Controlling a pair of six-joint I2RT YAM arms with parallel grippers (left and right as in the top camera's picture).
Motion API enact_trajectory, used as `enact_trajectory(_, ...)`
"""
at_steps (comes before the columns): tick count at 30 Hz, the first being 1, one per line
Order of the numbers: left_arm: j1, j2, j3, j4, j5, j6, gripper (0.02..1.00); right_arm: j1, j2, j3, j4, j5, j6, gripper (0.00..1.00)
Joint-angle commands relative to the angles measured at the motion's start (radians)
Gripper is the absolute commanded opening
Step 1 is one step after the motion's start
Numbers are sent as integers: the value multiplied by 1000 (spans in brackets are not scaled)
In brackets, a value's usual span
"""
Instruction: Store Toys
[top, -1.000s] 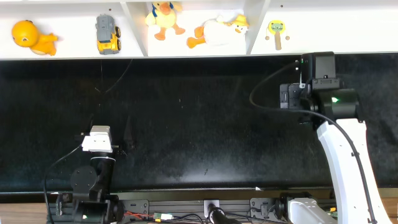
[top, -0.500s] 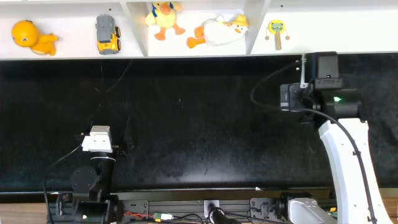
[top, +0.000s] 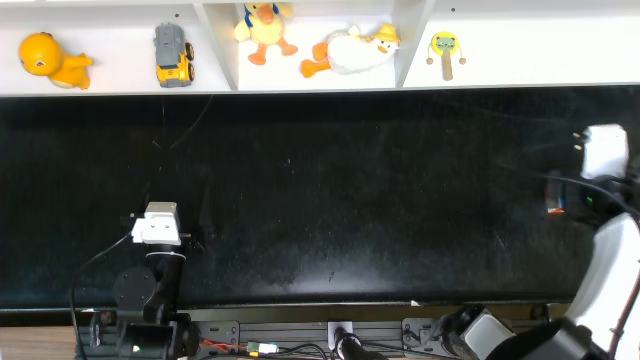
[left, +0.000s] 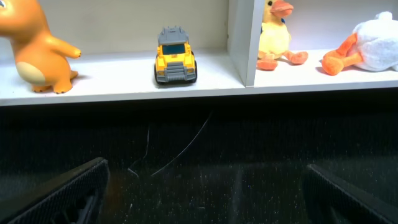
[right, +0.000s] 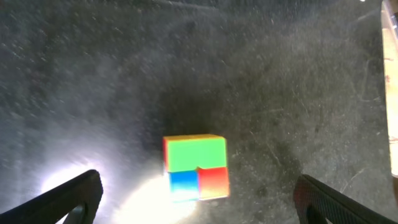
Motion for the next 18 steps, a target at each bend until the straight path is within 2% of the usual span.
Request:
enact_trajectory(1,1,-12,-3,-2,-5,3,998,-63,73,-19,13,-132,-134,993)
enact_trajectory(5,1,-12,-3,-2,-5,3,998,-59,110,-89,25,-140,-179,993)
enact_trajectory(12,1,-12,-3,-2,-5,3,998,-58,124,-234,256,-130,-177,996)
enact_trajectory(18,1,-12,-3,-2,-5,3,998,-58,147,-239,305,-126,-138,993)
